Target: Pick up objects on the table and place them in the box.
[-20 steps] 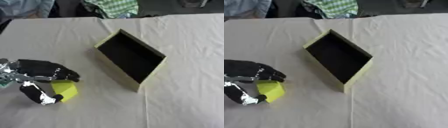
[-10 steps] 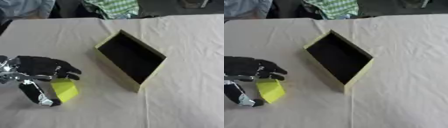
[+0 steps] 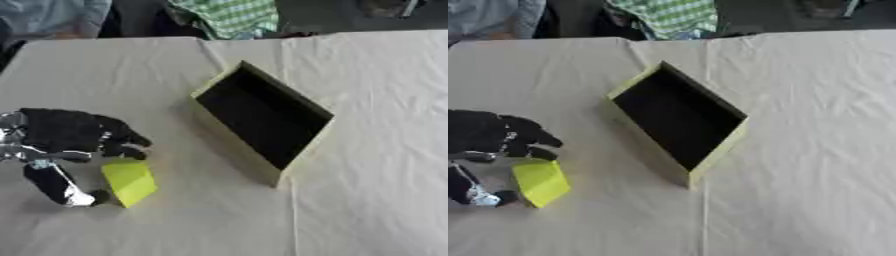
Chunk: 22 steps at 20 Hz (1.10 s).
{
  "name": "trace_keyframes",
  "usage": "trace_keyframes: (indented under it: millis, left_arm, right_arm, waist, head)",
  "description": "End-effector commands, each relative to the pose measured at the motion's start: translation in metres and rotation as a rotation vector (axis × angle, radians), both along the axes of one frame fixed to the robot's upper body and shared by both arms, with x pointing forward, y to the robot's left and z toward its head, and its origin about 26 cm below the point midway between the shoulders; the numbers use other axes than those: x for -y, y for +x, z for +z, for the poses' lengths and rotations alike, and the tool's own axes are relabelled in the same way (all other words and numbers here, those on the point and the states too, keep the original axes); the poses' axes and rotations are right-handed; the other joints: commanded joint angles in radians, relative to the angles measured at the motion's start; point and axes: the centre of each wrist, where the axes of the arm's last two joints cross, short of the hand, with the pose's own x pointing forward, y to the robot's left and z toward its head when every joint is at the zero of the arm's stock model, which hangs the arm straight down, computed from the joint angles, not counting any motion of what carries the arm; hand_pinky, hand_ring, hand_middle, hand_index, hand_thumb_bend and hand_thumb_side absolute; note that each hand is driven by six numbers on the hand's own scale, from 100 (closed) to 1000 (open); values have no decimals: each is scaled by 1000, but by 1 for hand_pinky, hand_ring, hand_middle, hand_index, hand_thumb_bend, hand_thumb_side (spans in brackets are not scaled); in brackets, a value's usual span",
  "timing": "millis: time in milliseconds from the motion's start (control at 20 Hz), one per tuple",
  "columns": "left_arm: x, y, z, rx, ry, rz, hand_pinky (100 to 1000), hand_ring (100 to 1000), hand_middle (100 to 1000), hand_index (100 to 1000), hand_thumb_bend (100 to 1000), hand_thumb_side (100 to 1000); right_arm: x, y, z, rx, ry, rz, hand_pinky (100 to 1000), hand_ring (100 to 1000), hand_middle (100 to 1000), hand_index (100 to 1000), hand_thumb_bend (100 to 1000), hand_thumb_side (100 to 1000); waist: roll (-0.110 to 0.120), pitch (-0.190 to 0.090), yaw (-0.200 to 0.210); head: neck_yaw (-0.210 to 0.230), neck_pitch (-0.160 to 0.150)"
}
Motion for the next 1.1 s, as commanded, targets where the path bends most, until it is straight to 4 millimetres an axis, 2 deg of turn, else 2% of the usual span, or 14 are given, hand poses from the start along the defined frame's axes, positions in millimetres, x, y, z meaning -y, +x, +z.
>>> trace_keyframes:
  millis: [50,350,800,1100]
  left_arm:
    - [-7,-2,11,-138,444,-210,1000,1000,1000,988,216,504]
    - [-2,-2,15,-116,432,-222,1000,1000,1000,974,234,473]
    - [4,-3,32,31,378,-188,1000,1000,1000,973,301,489]
    - [4,-2,27,57,383,-182,1000,1000,1000,973,300,502]
  right_arm:
    - [0,-4,9,31,-12,12,781,612,626,857,100,715]
    - [0,-4,9,30,-9,13,781,611,625,857,100,716]
    - [-1,-4,7,20,-10,14,781,609,623,856,100,717]
    - [-2,-3,7,20,-11,20,782,608,622,855,100,718]
  waist:
    - [15,-1,-2]
    - [14,2,-5]
    - [13,6,1]
    - [12,8,1]
  head:
    - [4,-12]
    - [3,-15]
    - [0,-14]
    - [2,-18]
